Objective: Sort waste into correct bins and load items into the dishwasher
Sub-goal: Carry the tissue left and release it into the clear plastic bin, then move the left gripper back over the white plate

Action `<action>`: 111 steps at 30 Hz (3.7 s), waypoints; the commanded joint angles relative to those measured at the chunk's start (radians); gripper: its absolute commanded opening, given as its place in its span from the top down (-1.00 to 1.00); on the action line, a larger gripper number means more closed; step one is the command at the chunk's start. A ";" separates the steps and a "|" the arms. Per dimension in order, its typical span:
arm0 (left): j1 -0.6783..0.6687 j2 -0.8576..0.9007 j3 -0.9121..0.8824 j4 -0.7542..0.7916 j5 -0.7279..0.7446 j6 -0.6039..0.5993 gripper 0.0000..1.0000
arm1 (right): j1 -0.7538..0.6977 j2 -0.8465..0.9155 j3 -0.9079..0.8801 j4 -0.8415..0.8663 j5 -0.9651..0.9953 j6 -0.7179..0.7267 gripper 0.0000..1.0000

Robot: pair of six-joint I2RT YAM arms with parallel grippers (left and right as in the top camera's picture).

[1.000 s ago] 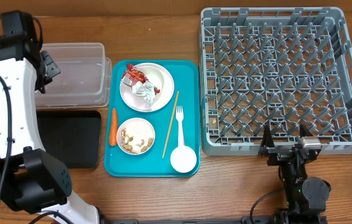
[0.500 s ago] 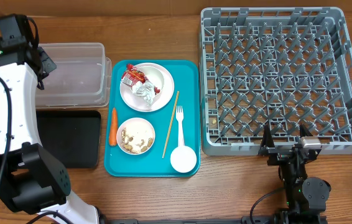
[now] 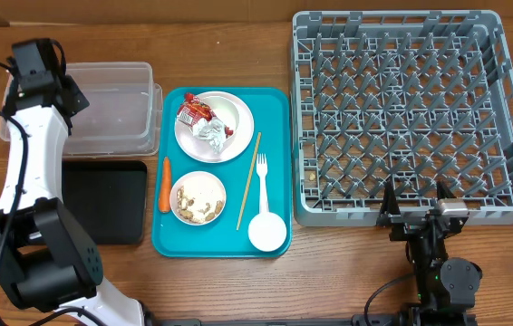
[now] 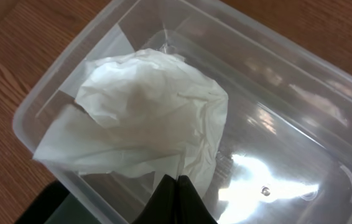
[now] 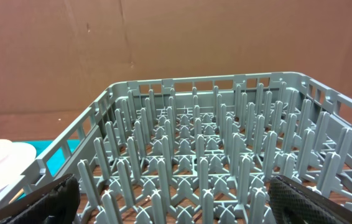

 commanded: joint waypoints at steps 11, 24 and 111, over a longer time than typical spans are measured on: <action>0.082 -0.007 -0.127 0.122 0.061 0.018 0.92 | -0.005 -0.011 -0.011 0.002 0.013 -0.004 -1.00; 0.083 0.040 -0.138 0.151 0.084 0.019 0.87 | -0.005 -0.011 -0.011 0.002 0.013 -0.004 -1.00; -0.544 -0.024 0.025 -0.349 0.373 -0.092 -0.89 | -0.005 -0.011 -0.011 0.002 0.012 -0.004 -1.00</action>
